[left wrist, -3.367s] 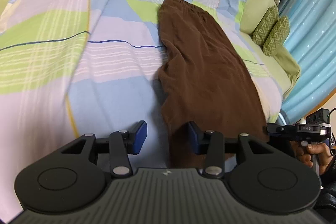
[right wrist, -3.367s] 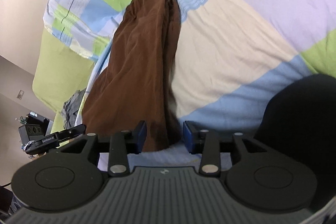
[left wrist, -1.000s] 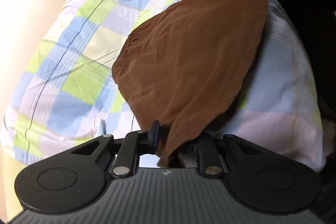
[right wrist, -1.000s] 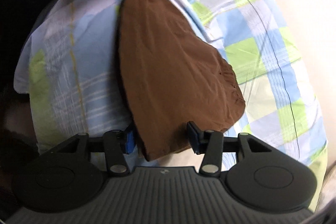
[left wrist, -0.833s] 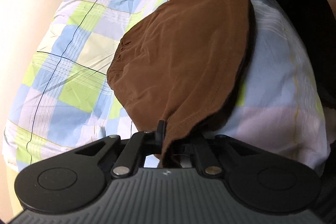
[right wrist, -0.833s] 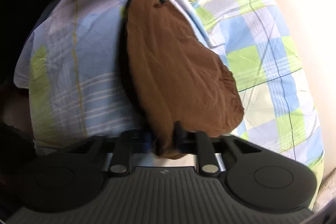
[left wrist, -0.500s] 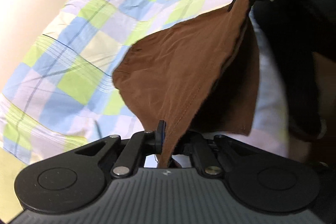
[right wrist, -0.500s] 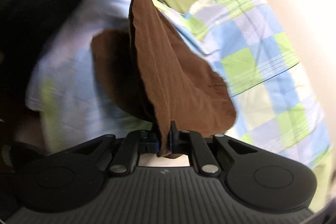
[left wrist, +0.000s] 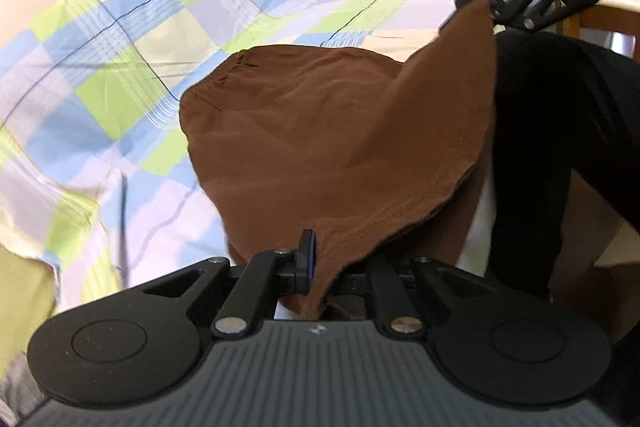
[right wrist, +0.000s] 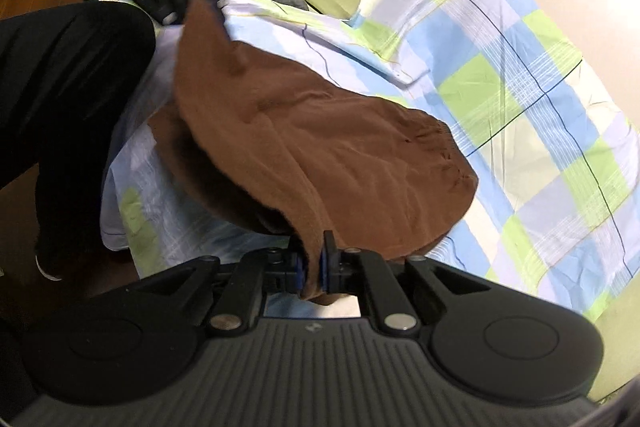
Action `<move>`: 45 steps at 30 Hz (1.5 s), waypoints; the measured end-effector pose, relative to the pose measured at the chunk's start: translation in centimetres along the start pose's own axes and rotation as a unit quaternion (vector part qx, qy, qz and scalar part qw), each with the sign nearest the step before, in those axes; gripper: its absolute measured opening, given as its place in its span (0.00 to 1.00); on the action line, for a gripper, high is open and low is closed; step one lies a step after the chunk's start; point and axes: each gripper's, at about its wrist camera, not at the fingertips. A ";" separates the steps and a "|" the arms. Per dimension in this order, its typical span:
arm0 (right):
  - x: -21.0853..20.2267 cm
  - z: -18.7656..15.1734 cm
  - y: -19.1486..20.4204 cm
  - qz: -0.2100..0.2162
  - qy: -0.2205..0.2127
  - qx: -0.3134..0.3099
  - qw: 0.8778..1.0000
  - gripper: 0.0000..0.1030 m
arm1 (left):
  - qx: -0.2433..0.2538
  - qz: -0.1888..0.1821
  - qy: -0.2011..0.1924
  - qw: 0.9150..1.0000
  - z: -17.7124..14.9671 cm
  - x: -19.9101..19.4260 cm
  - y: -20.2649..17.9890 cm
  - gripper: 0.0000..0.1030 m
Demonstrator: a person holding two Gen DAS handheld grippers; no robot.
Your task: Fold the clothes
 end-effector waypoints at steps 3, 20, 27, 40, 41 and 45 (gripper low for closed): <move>0.1 0.1 -0.8 0.012 0.003 0.007 1.000 0.05 | -0.016 -0.010 -0.020 1.000 -1.4 -1.3 -2.7 0.56; -1.6 2.6 -5.2 0.033 -0.014 0.111 0.993 0.05 | 0.096 0.122 0.012 0.988 0.1 2.8 -9.6 0.26; -1.7 0.8 -1.9 0.019 -0.002 0.047 0.999 0.05 | 0.115 0.094 0.032 0.988 -0.5 -2.2 -6.9 0.06; -3.2 1.1 -7.6 0.124 -0.004 0.104 0.987 0.05 | 0.153 -0.072 0.065 0.983 9.1 -3.0 2.6 0.07; -2.1 1.3 -9.9 0.137 -0.001 0.118 0.983 0.05 | 0.145 -0.074 0.065 0.985 10.2 -1.4 4.6 0.07; 3.8 1.1 -18.0 0.198 0.017 0.197 0.960 0.05 | 0.094 -0.106 0.079 0.987 12.1 4.9 10.8 0.09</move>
Point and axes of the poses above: each gripper's, at about its wrist camera, not at the fingertips, and x roughly the way its jaws point, y to its left, z to its top
